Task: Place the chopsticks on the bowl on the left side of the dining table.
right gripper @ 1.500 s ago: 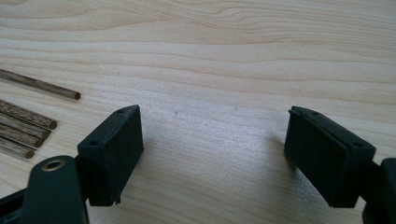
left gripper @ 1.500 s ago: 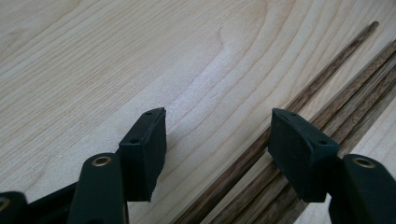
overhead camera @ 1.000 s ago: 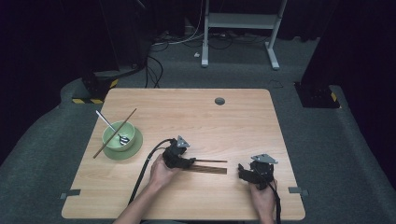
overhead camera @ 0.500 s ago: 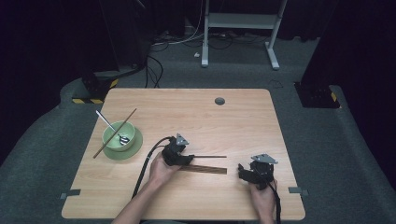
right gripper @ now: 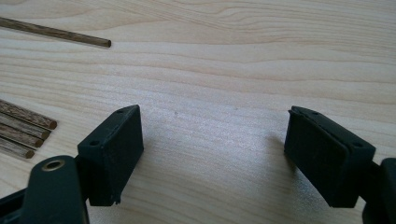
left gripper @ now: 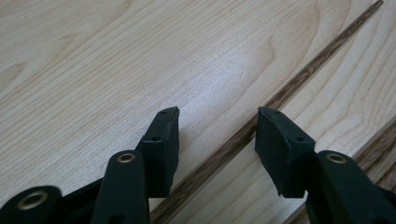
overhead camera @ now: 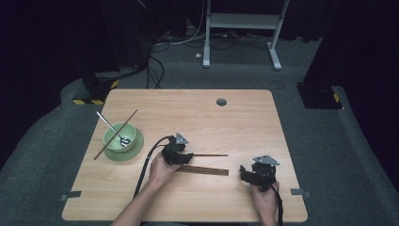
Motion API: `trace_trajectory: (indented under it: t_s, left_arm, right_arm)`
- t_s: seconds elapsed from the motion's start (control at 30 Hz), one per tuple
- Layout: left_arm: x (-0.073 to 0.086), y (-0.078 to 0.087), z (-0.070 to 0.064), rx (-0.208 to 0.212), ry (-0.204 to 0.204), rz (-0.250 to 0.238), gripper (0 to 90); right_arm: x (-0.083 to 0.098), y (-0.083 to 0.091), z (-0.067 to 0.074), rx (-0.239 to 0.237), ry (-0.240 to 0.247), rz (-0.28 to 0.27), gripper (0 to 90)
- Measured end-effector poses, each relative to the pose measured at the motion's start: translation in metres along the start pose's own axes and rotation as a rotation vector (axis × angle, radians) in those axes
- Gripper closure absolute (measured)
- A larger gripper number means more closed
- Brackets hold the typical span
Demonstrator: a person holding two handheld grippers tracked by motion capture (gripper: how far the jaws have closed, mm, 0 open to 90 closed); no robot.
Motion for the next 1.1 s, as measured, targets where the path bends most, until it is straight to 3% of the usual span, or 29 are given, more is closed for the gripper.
trace_trajectory:
  t_s: [1.1]
  left_arm:
    - [-0.010, -0.003, 0.013, -0.021, 0.009, 0.025, 67.0]
  right_arm:
    - [0.000, 0.000, 0.000, 0.000, -0.003, 0.001, 19.0]
Point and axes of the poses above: each handheld gripper's, and its own axes: y roughly backward along the jaws, x roughly out of its underside, z roughly to its left, the point moved 1 cm from there along -y, roughly forward along the jaws, and after that the axes turned 9 degrees about y, right-handed, at the moved point
